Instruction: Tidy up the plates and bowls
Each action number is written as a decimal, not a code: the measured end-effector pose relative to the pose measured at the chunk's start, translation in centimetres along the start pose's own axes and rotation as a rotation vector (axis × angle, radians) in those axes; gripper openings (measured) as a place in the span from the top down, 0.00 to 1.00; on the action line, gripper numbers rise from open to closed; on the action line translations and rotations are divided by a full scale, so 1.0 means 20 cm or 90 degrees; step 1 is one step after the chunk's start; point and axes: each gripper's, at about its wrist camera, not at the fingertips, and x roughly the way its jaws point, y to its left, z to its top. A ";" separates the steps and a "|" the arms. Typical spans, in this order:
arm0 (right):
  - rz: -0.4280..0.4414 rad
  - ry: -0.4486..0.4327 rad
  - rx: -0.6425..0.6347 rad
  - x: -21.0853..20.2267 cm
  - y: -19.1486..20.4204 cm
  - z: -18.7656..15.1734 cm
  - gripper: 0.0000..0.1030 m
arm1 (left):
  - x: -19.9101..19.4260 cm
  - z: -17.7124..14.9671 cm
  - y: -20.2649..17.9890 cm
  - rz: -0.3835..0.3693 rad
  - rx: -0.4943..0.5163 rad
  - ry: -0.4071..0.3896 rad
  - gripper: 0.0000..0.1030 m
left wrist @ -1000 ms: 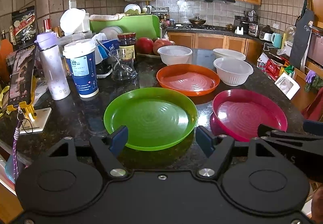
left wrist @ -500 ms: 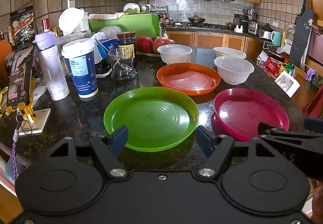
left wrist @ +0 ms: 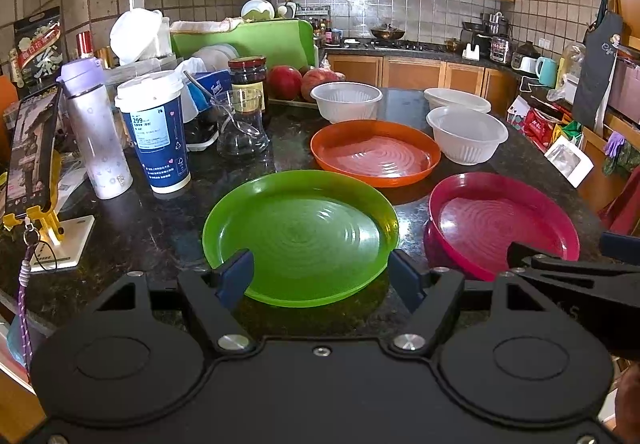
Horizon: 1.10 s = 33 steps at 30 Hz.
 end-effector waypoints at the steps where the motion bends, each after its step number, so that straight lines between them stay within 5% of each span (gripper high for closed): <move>1: -0.001 0.001 0.000 0.00 0.00 0.00 0.12 | 0.01 0.00 0.00 -0.001 -0.001 0.002 0.28; 11: -0.005 -0.005 0.002 0.04 0.00 0.02 0.12 | 0.07 0.04 0.02 -0.011 0.005 0.009 0.28; 22: -0.057 -0.103 -0.001 0.04 0.03 0.07 0.07 | 0.16 0.10 0.06 -0.027 0.012 0.012 0.28; 33: -0.058 -0.139 -0.007 0.09 0.04 0.13 0.19 | 0.24 0.18 0.15 -0.058 0.011 0.014 0.28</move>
